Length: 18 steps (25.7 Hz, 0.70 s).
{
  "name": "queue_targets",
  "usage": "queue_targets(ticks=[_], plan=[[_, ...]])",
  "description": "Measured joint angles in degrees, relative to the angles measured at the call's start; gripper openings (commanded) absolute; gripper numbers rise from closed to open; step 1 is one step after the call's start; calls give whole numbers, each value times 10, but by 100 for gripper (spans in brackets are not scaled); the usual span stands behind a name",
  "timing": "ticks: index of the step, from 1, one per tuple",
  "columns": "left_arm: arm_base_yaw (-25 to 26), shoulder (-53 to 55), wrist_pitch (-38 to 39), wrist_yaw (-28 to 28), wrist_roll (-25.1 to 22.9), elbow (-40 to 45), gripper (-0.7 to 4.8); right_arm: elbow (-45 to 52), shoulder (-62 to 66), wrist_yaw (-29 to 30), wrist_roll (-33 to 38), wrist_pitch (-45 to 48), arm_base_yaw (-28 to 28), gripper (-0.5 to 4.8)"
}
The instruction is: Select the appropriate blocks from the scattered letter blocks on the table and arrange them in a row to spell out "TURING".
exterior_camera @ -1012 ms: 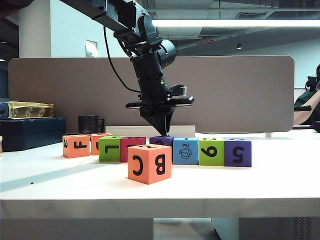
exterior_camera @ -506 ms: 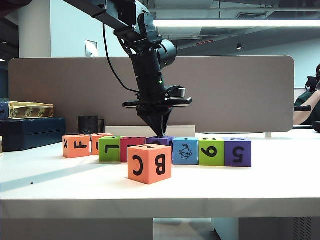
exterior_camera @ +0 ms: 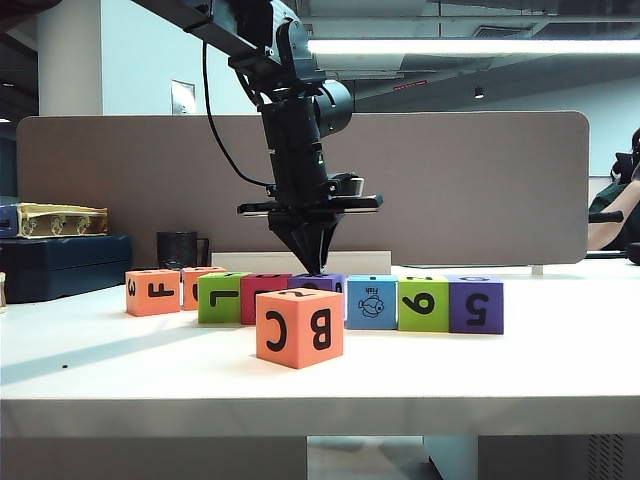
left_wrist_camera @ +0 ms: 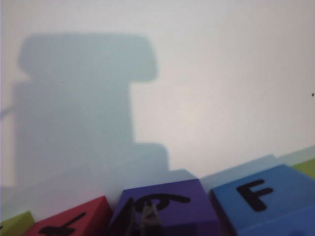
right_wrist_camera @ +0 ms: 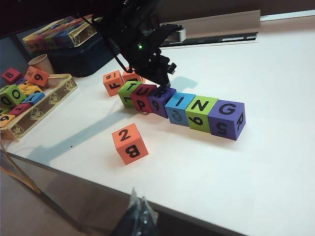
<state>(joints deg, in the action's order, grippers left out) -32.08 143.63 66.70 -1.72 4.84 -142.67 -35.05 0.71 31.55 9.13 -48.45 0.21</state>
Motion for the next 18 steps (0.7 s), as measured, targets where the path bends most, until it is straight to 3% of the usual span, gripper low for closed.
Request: queue_targets(ticks=[9, 18], plan=[[-9, -13, 28, 2, 11, 3, 21, 0, 0, 0, 0, 0, 0, -1], [-7, -33, -19, 0, 10, 4, 21, 0, 0, 0, 0, 0, 0, -1]])
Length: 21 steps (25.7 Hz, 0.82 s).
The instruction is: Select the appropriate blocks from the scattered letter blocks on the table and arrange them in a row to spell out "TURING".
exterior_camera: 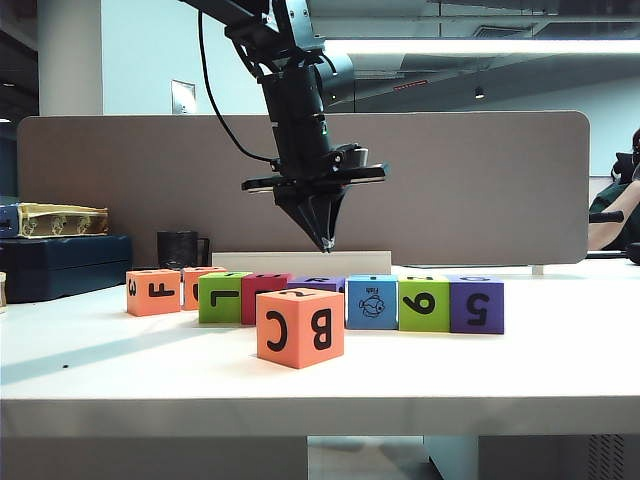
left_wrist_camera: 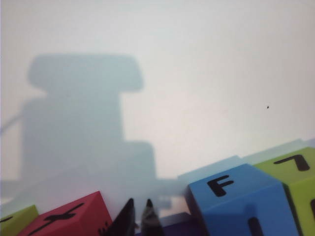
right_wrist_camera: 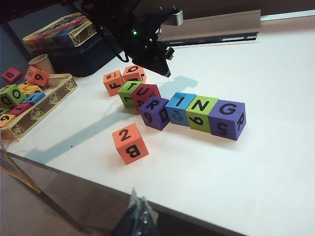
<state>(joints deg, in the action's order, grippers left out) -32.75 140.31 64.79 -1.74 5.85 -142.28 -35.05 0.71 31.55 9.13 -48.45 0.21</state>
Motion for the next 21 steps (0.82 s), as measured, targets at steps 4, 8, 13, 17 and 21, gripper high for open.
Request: queue_targets(ticks=[4, 8, 13, 17, 21], plan=[[1, 0, 22, -31, -16, 0, 20, 0, 0, 0, 0, 0, 0, -1], [4, -24, 85, -58, -37, 1, 17, 0, 0, 0, 0, 0, 0, -1], [25, -66, 87, -97, -43, -4, 17, 0, 0, 0, 0, 0, 0, -1], [60, -57, 152, -62, -36, -1, 17, 0, 0, -1, 0, 0, 0, -1], [54, -59, 174, 42, -37, 3, 17, 0, 0, 0, -2, 0, 0, -1]])
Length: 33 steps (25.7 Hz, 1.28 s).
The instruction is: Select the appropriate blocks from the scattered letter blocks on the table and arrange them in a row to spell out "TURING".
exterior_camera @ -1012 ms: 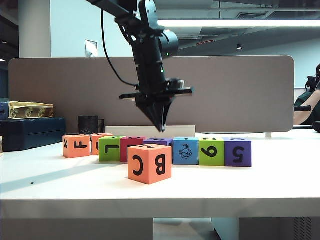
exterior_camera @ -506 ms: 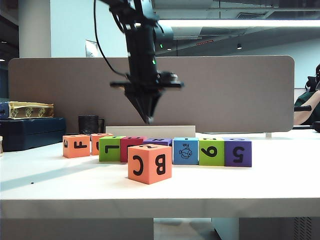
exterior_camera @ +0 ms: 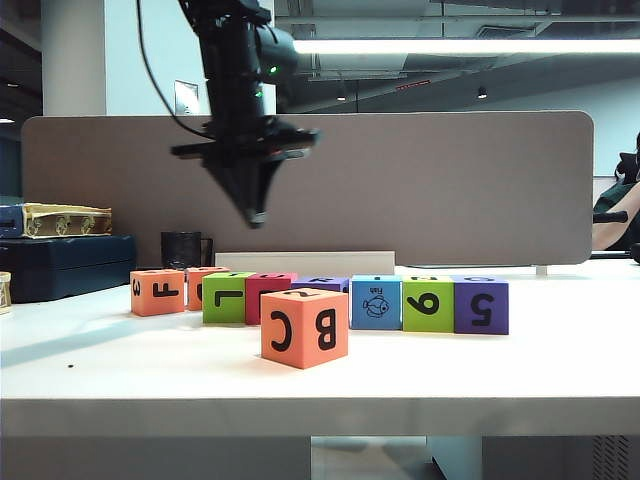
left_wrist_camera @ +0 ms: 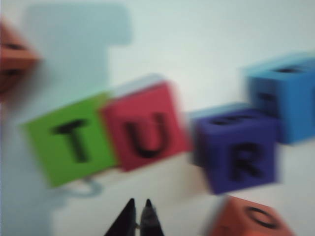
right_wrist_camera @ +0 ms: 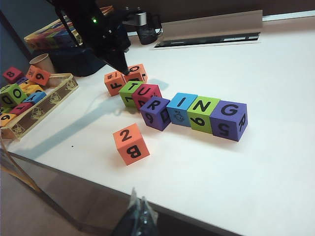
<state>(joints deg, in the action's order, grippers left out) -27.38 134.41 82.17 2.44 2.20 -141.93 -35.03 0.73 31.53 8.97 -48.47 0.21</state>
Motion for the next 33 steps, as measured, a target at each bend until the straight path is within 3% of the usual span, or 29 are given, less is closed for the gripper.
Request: queue_targets(ticks=[3, 6, 15, 18, 33], plan=[[-11, -3, 0, 62, 0, 0, 16, 0, 0, 0, 0, 0, 0, -1], [-23, -4, 0, 71, 0, 0, 16, 0, 0, -10, 0, 0, 0, -1], [-69, -4, 0, 62, 0, 0, 16, 0, 0, -21, -3, 0, 0, -1], [-73, -5, -1, 31, 1, 18, 17, 0, 0, -21, -3, 0, 0, -1], [-87, -5, -1, 28, 11, 108, 17, 0, 0, -29, -3, 0, 0, -1]])
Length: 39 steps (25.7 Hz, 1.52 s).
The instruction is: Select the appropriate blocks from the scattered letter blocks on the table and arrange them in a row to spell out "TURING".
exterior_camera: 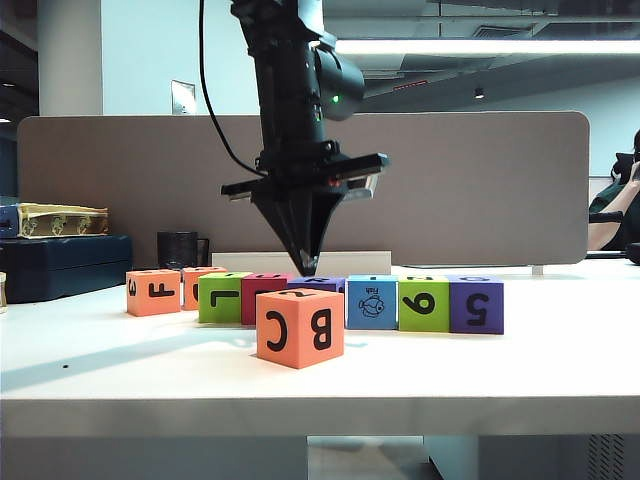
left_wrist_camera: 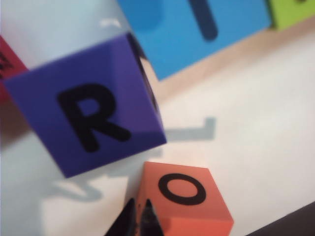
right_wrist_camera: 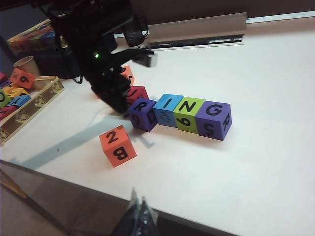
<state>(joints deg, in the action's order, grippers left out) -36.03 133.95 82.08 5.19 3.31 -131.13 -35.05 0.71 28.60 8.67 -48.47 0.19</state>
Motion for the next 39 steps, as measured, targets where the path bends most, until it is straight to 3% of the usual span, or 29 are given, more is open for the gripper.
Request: queue_targets(ticks=[5, 13, 29, 33, 39], plan=[[0, 2, -5, 0, 0, 21, 17, 0, 0, -3, 0, 0, 0, -1], [0, 5, -78, -1, 0, 30, 17, 0, 0, -4, 0, 0, 0, -1], [4, -26, -80, -34, -3, 28, 17, 0, 0, -4, 0, 0, 0, -1], [38, -58, -104, -116, -9, 24, 17, 0, 0, -4, 0, 0, 0, -1], [108, -52, -126, -129, -10, 28, 17, 0, 0, -4, 0, 0, 0, -1]])
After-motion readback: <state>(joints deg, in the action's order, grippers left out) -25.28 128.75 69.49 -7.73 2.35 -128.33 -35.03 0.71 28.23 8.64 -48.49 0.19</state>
